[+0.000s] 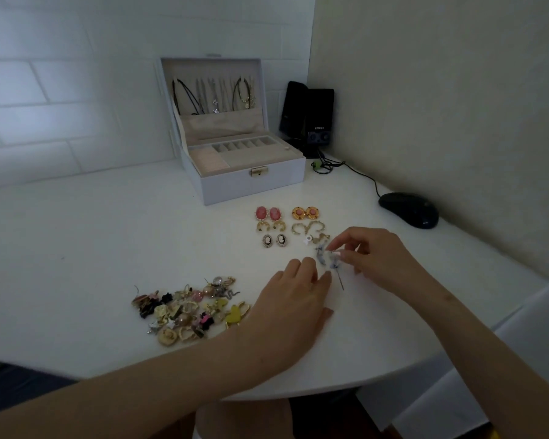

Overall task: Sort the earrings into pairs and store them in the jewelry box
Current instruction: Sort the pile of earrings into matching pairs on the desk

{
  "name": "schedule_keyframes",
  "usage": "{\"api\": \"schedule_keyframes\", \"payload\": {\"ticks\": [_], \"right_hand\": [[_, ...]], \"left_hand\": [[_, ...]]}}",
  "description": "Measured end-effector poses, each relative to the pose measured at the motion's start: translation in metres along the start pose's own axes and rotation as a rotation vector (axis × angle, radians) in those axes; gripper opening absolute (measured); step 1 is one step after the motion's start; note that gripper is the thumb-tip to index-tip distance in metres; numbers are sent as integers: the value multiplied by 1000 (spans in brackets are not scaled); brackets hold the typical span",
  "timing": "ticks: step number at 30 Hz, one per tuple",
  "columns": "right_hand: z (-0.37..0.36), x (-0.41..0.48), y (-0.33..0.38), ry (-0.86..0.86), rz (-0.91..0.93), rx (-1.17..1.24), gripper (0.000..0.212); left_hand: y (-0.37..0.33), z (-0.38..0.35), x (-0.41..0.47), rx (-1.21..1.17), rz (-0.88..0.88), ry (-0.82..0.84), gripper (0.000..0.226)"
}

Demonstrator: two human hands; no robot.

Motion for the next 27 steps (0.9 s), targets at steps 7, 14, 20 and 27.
{"api": "schedule_keyframes", "payload": {"ticks": [7, 14, 20, 27], "right_hand": [[-2, -4, -4, 6, -34, 12, 15], [1, -6, -3, -27, -52, 60, 14], [-2, -11, 19, -27, 20, 133, 16], [-59, -12, 69, 155, 167, 121, 6]], "left_hand": [[-3, 1, -1, -5, -28, -9, 65], [-3, 1, -6, -23, -38, 21, 46], [36, 32, -7, -154, 69, -68, 38], [145, 56, -24, -176, 377, 100, 15]]}}
Point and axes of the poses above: each hand's wrist, its own x-axis towards the middle knuckle, its own z-axis out of the back of the hand, y = z × x, the point moved 7 cm from there along x, towards the middle knuckle, and after that the axes turned 4 degrees about x, right-handed, at the moved point
